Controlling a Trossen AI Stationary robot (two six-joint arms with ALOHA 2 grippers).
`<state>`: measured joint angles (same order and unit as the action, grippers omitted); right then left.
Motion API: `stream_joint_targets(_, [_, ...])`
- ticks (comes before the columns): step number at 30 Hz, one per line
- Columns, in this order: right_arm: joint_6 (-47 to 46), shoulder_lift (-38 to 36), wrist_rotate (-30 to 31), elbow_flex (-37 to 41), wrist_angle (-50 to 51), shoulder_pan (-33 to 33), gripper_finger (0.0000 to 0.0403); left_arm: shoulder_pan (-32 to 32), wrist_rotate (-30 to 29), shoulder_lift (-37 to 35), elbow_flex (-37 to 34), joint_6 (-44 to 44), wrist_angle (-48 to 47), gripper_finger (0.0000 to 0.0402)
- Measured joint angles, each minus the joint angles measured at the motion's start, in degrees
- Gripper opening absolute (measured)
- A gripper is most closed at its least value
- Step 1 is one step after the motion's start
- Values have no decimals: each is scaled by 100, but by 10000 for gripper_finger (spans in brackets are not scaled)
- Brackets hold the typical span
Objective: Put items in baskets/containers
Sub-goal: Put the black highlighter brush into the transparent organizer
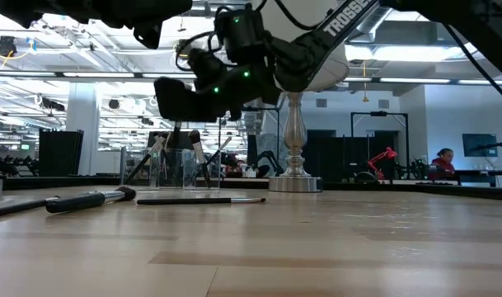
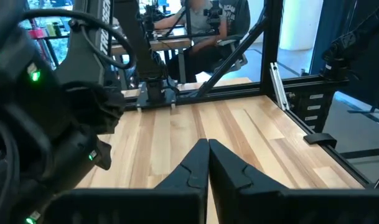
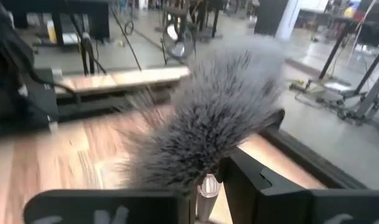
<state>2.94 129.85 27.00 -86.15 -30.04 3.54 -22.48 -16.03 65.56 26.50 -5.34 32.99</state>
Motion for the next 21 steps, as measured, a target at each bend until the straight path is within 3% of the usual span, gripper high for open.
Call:
stream_joint_targets(5, [-156,-39,-8,4,466,36,63,0,-9,0,0,2,0,6])
stream_joint_targets(16, [-28,-61,2,-230,466,-19,110,0,-24,0,0,2,2,6])
stream_joint_targets(21, [593,-625,-3,-387,1415,-297,122,-3,-22,0,0,24,-6,6])
